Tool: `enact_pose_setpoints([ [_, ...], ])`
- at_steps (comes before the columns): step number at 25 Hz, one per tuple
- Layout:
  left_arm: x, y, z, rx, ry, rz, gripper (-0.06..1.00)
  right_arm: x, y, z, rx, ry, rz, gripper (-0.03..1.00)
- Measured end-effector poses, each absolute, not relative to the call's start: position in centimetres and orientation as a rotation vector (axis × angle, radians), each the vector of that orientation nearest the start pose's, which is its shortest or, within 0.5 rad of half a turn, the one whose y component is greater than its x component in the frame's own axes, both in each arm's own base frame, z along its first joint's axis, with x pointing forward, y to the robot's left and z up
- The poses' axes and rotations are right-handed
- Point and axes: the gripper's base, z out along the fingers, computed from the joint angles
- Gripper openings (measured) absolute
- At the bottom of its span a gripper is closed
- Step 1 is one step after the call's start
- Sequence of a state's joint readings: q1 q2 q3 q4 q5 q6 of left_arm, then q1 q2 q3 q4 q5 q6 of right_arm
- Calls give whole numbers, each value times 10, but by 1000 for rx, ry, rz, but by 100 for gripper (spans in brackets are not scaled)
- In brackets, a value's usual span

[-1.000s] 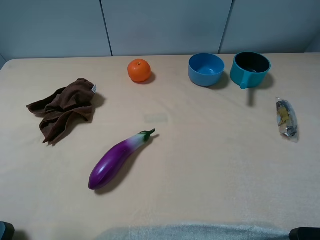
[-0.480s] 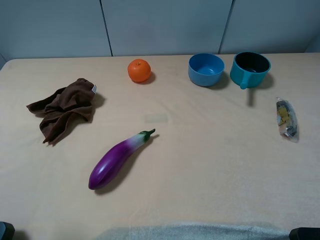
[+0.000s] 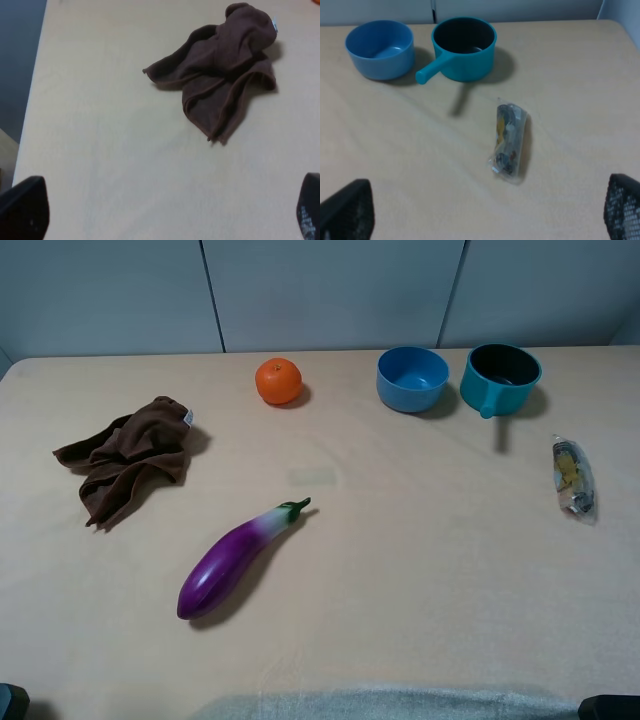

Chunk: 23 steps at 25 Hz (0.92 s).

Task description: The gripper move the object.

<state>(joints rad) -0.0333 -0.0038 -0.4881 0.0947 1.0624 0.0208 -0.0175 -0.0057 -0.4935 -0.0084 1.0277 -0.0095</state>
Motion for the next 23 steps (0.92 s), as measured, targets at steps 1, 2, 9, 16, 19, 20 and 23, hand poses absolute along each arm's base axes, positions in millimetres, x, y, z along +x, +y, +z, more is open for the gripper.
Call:
enact_pose_setpoints([
  [1, -4, 8, 274, 52, 2051, 106, 99, -4, -1, 278, 8, 2012, -27, 69],
  [2, -4, 8, 274, 52, 2051, 106, 99, -4, -1, 278, 8, 2012, -27, 69],
  [9, -4, 8, 274, 52, 2051, 106, 99, -4, -1, 278, 8, 2012, -27, 69],
  [16, -4, 8, 274, 52, 2051, 106, 99, -4, -1, 278, 8, 2012, -27, 69],
  [19, -4, 8, 274, 52, 2051, 106, 99, -4, -1, 278, 8, 2012, -27, 69],
  [20, -4, 8, 274, 52, 2051, 106, 99, -4, -1, 278, 8, 2012, -27, 69],
  [23, -4, 8, 274, 52, 2051, 106, 99, -4, -1, 278, 8, 2012, -27, 69],
])
